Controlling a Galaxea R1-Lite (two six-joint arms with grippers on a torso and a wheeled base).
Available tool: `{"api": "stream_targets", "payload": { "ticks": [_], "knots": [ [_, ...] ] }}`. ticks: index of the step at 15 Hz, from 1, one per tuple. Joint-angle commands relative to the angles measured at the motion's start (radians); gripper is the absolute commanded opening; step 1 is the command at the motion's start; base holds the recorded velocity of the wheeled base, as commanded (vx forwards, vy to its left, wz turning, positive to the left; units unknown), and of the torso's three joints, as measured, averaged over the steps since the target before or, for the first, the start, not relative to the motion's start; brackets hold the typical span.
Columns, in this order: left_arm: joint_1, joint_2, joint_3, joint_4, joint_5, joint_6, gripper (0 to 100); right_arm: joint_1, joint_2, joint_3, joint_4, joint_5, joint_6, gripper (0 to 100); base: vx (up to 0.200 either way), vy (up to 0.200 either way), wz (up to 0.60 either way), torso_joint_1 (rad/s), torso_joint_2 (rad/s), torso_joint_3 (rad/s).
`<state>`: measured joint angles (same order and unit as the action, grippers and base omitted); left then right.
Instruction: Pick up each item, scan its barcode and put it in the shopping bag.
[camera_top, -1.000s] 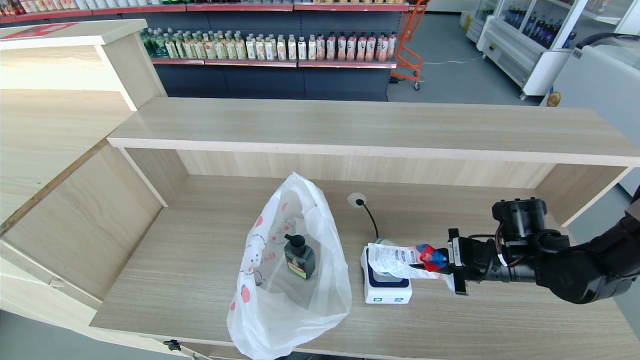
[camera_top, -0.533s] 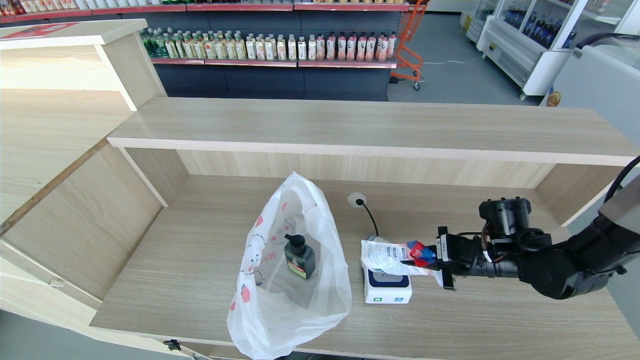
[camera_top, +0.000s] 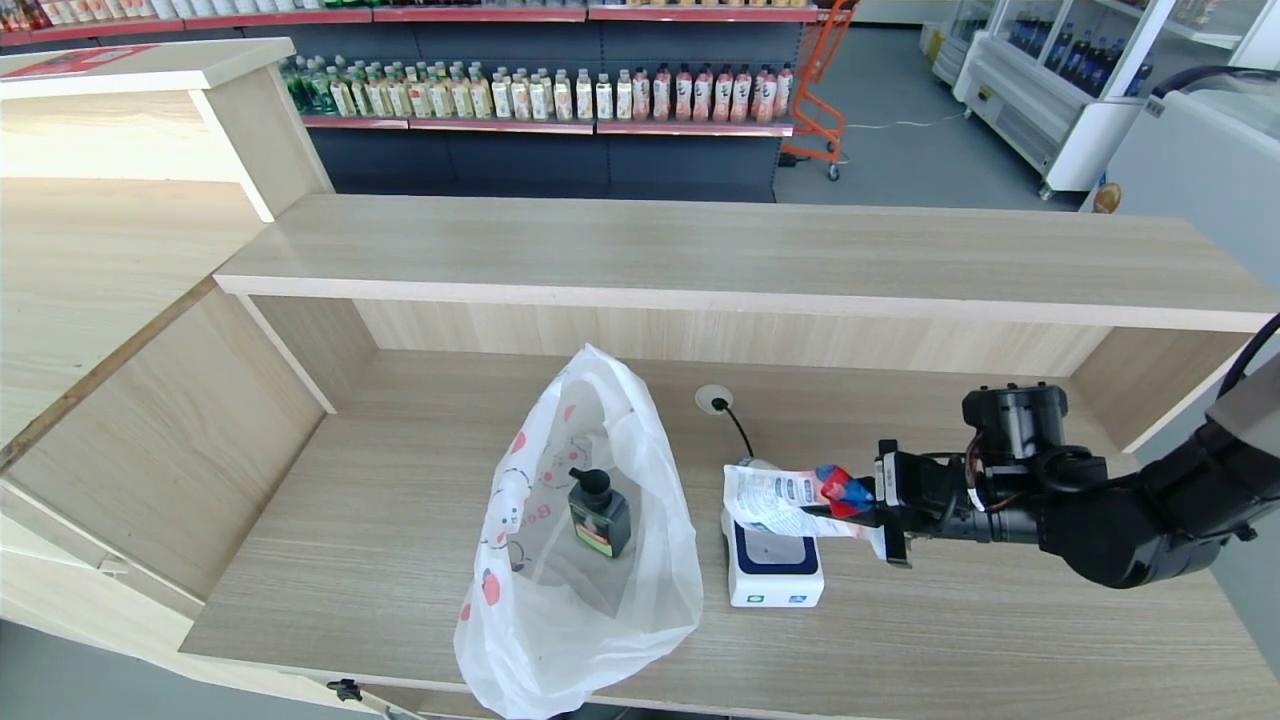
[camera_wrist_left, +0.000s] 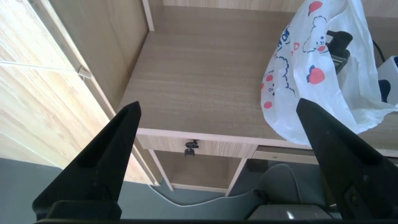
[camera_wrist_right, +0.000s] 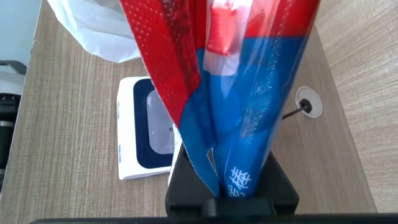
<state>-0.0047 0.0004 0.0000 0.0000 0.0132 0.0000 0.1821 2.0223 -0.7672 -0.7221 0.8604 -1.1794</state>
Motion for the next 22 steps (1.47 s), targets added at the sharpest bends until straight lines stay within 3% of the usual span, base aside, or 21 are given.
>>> {"api": "stream_targets", "payload": {
  "ticks": [1, 7, 8, 9, 11, 12, 14, 16, 22],
  "knots": [
    [0.0, 0.0, 0.0, 0.0, 0.001, 0.0, 100, 0.0, -0.007, 0.0, -0.002, 0.0, 0.0, 0, 0.0, 0.0, 0.0, 0.0, 0.0, 0.0],
    [0.0, 0.0, 0.0, 0.0, 0.001, 0.0, 100, -0.02, -0.08, 0.039, 0.009, 0.0, 0.033, 0, 0.0, 0.0, 0.0, 0.0, 0.0, 0.0],
    [0.0, 0.0, 0.0, 0.0, 0.001, 0.0, 100, -0.024, -0.205, 0.105, 0.012, -0.004, 0.173, 0, 0.0, 0.0, 0.0, 0.0, 0.0, 0.0],
    [0.0, 0.0, 0.0, 0.0, 0.001, 0.0, 100, -0.024, -0.214, 0.108, 0.013, -0.006, 0.187, 0, 0.0, 0.0, 0.0, 0.0, 0.0, 0.0],
    [0.0, 0.0, 0.0, 0.0, 0.001, 0.0, 100, 0.048, -0.551, 0.166, 0.078, -0.21, 0.759, 0, 0.0, 0.0, 0.0, 0.0, 0.0, 0.0],
    [0.0, 0.0, 0.0, 0.0, 0.001, 0.0, 100, 0.077, -0.616, 0.167, 0.119, -0.287, 0.958, 0, 0.0, 0.0, 0.0, 0.0, 0.0, 0.0],
    [0.0, 0.0, 0.0, 0.0, 0.001, 0.0, 100, 0.137, -0.694, 0.175, 0.217, -0.38, 1.215, 0, 0.0, 0.0, 0.0, 0.0, 0.0, 0.0],
    [0.0, 0.0, 0.0, 0.0, 0.001, 0.0, 100, 0.16, -0.746, 0.224, 0.262, -0.406, 1.354, 0, 0.0, 0.0, 0.0, 0.0, 0.0, 0.0],
    [0.0, 0.0, 0.0, 0.0, 0.001, 0.002, 100, 0.158, -0.826, 0.307, 0.265, -0.408, 1.517, 0, 0.0, 0.0, 0.0, 0.0, 0.0, 0.0]
  ]
}}
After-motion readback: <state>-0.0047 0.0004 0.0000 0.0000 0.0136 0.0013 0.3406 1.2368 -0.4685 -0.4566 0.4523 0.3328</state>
